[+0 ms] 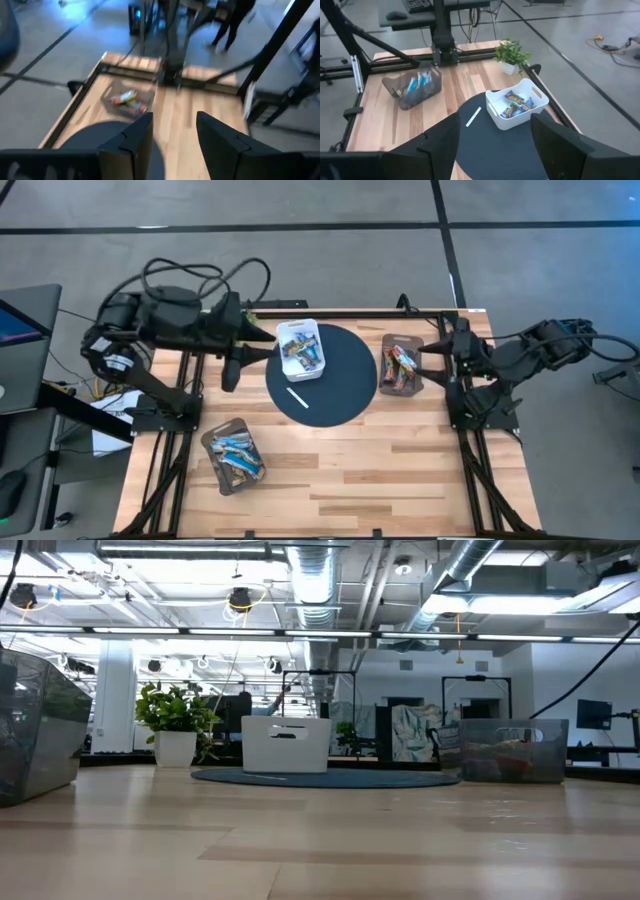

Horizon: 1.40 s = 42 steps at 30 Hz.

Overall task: Pick and place Granola Bars by type
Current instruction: Return to Home Position

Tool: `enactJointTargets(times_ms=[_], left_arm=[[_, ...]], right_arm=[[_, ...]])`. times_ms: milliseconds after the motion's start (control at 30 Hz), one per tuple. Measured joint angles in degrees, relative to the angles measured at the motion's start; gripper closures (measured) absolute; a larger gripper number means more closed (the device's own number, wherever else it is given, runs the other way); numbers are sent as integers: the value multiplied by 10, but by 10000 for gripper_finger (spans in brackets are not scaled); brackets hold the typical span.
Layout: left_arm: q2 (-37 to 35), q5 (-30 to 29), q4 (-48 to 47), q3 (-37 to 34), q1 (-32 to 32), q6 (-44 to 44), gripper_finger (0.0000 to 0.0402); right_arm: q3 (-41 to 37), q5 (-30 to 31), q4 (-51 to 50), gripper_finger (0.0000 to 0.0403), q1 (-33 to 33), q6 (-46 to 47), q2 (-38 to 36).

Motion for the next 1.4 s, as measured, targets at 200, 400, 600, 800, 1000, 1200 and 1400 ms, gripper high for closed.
enactJointTargets(times_ms=[200,400,600,800,1000,1200,1400], left_arm=[[-4,98,8,-1,-9,74,255],[-15,28,-53,-2,-45,85,255],[-41,-77,-66,-1,-118,81,255],[-48,-182,-77,-1,-191,59,255],[-52,-273,-85,-22,-256,29,255],[-120,-250,51,-123,-290,102,255],[-215,-94,313,-317,-249,291,255]], right_arm=[[0,-2,-4,168,0,-24,-1],[-19,-29,-30,168,1,-1,-38],[-120,-33,41,168,2,13,-113],[-255,-46,153,168,1,12,-202],[-356,-79,245,168,1,5,-274],[-399,-103,308,168,1,-42,-322],[-407,-103,346,168,1,-92,-346]])
